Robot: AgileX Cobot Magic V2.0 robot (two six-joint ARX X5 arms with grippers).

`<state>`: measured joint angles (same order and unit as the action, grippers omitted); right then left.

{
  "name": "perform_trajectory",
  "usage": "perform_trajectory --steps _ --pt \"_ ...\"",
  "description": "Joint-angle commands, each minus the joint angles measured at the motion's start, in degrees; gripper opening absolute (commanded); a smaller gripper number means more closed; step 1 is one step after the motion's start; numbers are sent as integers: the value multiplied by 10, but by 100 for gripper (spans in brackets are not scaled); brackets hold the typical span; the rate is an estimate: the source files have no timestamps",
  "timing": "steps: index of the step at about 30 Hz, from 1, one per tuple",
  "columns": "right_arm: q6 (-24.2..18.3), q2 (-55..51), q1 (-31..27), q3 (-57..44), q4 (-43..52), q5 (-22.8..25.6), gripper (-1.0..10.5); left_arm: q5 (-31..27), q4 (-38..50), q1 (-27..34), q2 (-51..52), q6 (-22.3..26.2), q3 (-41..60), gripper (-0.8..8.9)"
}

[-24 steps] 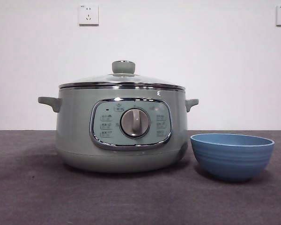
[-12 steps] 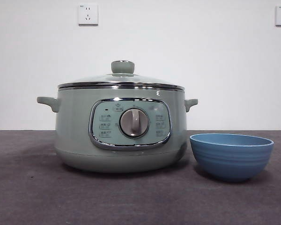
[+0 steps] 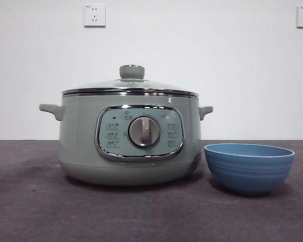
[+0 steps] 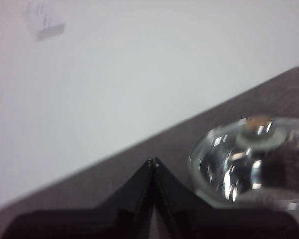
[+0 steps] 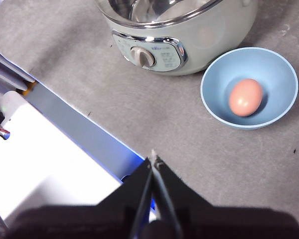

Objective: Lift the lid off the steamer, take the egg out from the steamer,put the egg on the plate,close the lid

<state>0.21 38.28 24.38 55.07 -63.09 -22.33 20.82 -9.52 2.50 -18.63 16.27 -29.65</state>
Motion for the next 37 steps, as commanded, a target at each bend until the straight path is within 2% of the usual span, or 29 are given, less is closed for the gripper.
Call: perform_trajectory --steps 1,9,13,19,24,37 --pt "-1 0 0 3 2 2 0 -40 29 6 40 -47 83 -4" --pt "-1 0 0 3 2 2 0 -159 52 7 116 -108 211 -4" --pt "-1 0 0 3 2 2 0 -193 51 7 143 -133 250 -4" --pt "-1 0 0 3 2 2 0 -193 42 7 170 -151 291 -4" --pt "-1 0 0 3 2 2 0 -193 -14 7 185 -152 295 -4" --pt "-1 0 0 3 2 2 0 -191 -9 7 185 -152 294 -4"
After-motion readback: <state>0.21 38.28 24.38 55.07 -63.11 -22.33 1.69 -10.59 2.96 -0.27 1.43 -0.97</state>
